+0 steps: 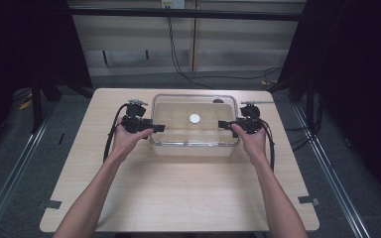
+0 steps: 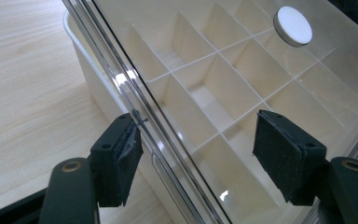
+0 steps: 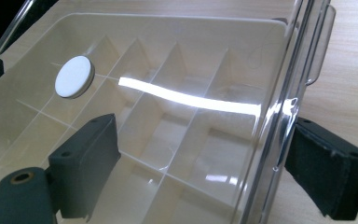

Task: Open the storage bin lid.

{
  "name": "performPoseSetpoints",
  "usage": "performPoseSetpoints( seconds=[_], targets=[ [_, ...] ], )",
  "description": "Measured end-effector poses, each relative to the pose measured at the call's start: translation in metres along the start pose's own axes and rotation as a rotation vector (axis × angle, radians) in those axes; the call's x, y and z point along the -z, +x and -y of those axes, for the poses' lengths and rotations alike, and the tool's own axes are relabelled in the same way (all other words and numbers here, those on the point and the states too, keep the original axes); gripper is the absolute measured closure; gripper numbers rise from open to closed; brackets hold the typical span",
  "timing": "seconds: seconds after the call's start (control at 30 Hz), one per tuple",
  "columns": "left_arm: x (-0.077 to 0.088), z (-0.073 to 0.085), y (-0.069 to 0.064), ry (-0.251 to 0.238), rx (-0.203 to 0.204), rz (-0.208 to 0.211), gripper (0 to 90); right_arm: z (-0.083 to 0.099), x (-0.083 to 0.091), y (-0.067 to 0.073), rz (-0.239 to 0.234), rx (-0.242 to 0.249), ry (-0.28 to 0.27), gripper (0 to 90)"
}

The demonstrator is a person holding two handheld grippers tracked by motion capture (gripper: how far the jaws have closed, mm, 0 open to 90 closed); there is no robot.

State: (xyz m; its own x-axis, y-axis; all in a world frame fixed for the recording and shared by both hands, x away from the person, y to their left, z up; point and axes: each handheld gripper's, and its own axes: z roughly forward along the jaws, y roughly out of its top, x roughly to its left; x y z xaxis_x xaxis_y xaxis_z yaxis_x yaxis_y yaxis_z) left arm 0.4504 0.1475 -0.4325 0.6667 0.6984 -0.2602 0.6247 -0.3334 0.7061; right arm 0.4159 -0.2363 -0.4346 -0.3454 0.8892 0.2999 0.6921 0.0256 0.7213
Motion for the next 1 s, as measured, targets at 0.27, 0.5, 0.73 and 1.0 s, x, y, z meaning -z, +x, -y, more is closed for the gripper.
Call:
performPoseSetpoints(
  seconds=[0.27,0.5,0.73,1.0],
  targets=[
    [0.004,0.0,0.002,-0.038,0.01,0.02,38.7,-0.002,0.006,-0.002,-0.03,-0.021,-0.046,16.3],
    [0.009,-0.001,0.0,-0.056,0.003,0.008,43.5,-0.003,0.013,-0.004,0.028,-0.02,-0.054,37.3],
    [0.013,-0.002,-0.001,-0.074,-0.003,-0.004,47.7,-0.003,0.017,-0.002,0.06,-0.001,-0.06,43.8],
    [0.022,-0.002,-0.009,-0.106,-0.043,-0.043,51.3,-0.003,0.03,-0.002,0.036,0.012,-0.096,51.7]
  ],
)
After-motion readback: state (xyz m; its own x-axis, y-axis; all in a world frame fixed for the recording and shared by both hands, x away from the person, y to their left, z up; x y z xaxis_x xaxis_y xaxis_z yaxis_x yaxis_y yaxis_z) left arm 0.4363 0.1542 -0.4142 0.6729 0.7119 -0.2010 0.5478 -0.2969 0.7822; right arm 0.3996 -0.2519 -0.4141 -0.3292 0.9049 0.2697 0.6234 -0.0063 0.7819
